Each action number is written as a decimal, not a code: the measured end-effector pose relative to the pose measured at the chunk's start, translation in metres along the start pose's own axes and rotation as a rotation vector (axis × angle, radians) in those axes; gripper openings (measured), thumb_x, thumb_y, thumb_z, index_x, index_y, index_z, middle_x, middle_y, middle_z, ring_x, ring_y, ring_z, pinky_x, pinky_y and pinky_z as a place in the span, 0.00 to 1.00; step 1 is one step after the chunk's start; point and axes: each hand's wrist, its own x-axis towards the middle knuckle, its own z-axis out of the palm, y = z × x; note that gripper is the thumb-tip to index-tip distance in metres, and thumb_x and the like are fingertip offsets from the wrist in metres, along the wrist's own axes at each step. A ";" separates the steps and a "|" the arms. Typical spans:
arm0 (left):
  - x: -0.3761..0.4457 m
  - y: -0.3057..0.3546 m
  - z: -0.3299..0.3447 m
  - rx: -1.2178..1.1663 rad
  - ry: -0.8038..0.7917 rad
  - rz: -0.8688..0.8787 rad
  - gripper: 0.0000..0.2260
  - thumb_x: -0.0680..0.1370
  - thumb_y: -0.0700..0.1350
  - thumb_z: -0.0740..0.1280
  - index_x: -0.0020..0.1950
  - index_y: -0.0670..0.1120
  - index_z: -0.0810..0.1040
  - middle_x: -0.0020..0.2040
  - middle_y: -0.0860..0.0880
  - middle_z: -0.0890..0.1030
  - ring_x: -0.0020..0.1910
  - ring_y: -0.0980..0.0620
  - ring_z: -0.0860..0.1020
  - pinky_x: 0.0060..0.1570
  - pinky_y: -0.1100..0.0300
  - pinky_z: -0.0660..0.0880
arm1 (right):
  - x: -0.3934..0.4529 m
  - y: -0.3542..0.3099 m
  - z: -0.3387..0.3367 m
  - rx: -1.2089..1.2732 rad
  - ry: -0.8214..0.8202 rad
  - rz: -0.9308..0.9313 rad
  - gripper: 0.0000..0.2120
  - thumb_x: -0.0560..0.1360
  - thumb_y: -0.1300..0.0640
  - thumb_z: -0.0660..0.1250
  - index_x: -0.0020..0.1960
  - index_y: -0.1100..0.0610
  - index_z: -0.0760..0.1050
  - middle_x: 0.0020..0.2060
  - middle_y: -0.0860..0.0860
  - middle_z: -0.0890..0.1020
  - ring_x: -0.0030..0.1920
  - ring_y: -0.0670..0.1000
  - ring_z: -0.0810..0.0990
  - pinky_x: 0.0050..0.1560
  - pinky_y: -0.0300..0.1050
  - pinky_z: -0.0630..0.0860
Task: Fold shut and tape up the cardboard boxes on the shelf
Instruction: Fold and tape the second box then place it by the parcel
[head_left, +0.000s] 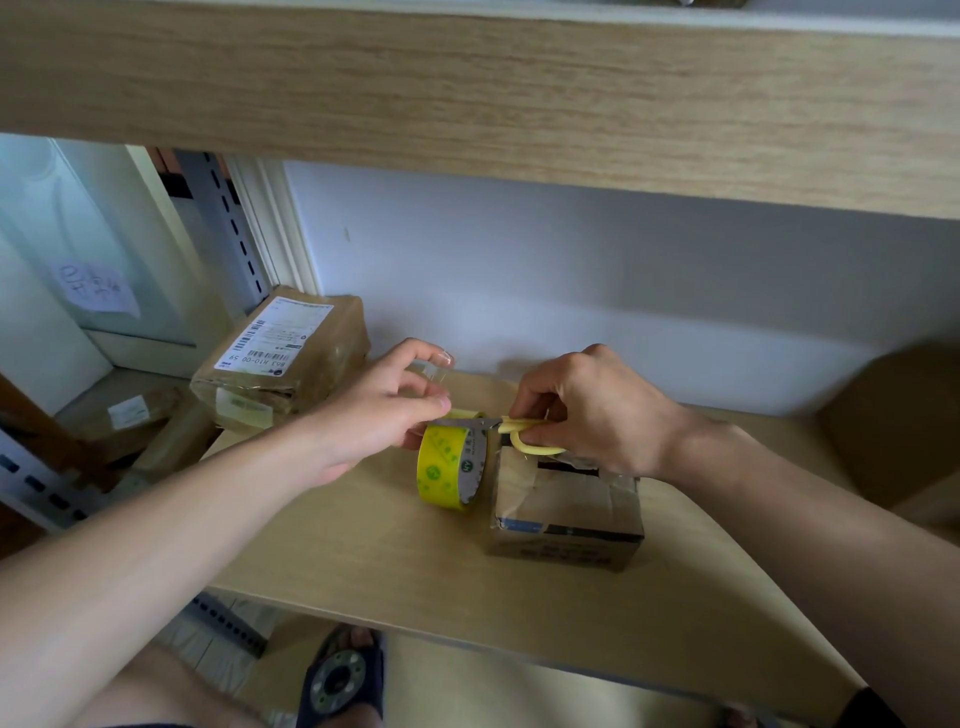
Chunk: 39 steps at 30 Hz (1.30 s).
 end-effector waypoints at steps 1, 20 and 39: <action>0.001 0.000 0.001 -0.023 -0.001 0.004 0.16 0.82 0.37 0.68 0.66 0.53 0.74 0.60 0.45 0.81 0.53 0.49 0.83 0.42 0.63 0.80 | 0.000 0.001 0.000 0.003 0.004 0.006 0.05 0.74 0.57 0.78 0.49 0.52 0.85 0.42 0.44 0.85 0.43 0.42 0.82 0.48 0.43 0.80; 0.027 -0.008 -0.005 0.018 0.197 0.194 0.23 0.78 0.28 0.63 0.65 0.51 0.71 0.58 0.51 0.82 0.47 0.51 0.77 0.37 0.67 0.71 | 0.047 0.006 0.020 0.002 -0.137 0.179 0.17 0.85 0.56 0.55 0.70 0.51 0.75 0.62 0.52 0.82 0.61 0.54 0.78 0.50 0.39 0.69; 0.029 -0.012 0.001 0.192 0.068 0.173 0.25 0.76 0.29 0.62 0.61 0.59 0.72 0.61 0.56 0.79 0.52 0.45 0.80 0.44 0.60 0.74 | 0.039 0.015 0.028 0.014 -0.229 0.261 0.20 0.86 0.56 0.54 0.76 0.54 0.70 0.74 0.54 0.71 0.74 0.54 0.69 0.65 0.42 0.65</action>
